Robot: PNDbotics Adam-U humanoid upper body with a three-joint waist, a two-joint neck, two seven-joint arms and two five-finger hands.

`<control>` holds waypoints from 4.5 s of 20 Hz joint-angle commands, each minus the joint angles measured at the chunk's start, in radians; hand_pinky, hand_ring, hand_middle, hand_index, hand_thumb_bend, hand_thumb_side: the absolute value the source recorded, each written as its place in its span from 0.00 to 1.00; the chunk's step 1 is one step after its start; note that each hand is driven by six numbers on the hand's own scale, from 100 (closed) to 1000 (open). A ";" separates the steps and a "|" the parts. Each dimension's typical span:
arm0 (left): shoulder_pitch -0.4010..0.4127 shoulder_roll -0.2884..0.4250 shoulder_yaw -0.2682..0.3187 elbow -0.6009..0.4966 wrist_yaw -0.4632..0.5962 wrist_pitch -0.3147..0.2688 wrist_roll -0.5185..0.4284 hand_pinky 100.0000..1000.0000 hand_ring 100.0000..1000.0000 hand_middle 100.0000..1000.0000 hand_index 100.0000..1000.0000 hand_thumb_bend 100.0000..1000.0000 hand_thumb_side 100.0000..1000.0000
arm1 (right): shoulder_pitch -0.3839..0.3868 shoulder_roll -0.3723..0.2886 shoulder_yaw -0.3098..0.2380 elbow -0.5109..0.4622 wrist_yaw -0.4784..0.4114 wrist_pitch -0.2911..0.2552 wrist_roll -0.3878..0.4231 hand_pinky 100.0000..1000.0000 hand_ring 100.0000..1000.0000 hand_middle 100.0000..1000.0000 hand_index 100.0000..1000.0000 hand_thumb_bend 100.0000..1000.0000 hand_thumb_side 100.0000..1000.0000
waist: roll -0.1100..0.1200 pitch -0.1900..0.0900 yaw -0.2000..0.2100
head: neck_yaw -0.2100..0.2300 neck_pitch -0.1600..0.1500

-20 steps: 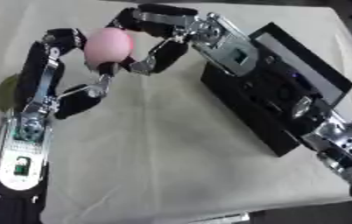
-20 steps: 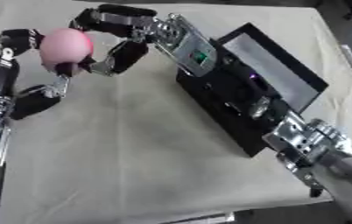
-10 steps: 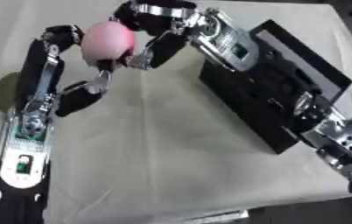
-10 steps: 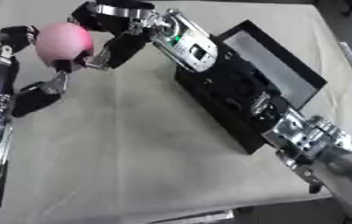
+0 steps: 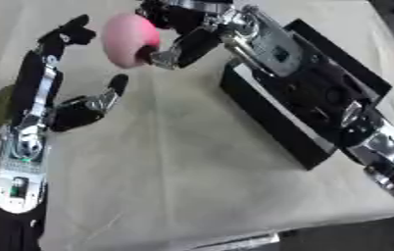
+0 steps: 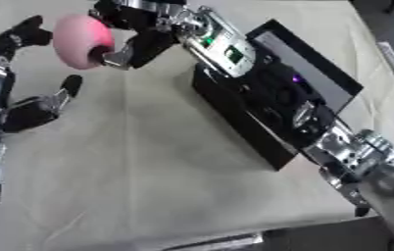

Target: Pick up the objects with one hand, pass them to the other hand, and then place them into the box on the other side of the table.

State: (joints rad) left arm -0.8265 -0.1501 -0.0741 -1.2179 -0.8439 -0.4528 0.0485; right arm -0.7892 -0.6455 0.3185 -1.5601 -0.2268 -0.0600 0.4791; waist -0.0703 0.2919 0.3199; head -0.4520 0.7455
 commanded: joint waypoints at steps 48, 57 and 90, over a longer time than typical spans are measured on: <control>0.145 0.752 0.211 -0.095 0.574 0.239 -0.051 0.82 0.69 0.65 0.86 0.09 0.47 | 0.726 -0.441 -0.470 -0.061 0.075 -0.306 -0.196 0.98 0.92 0.57 0.75 0.33 0.00 | 0.069 -0.018 -0.044 | -0.024 -0.062; 0.155 0.775 0.223 -0.083 0.574 0.242 -0.031 0.82 0.69 0.65 0.86 0.10 0.47 | 0.750 -0.441 -0.520 -0.035 0.228 -0.395 -0.219 1.00 1.00 0.85 1.00 0.32 0.00 | 0.072 -0.017 -0.046 | -0.002 -0.056; -0.060 1.086 -0.042 0.287 0.756 0.187 -0.803 0.91 0.82 0.75 0.91 0.45 0.56 | 0.700 -0.265 -0.506 -0.439 -0.146 -0.143 -0.309 1.00 1.00 0.91 1.00 0.00 0.05 | 0.106 -0.029 -0.039 | 0.147 -0.021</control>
State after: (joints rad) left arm -0.8746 0.8737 -0.1074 -0.9054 -0.0953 -0.2666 -0.7659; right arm -0.0836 -0.8824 -0.1715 -1.9789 -0.3686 -0.2024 0.1748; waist 0.0340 0.2793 0.2800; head -0.3132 0.7200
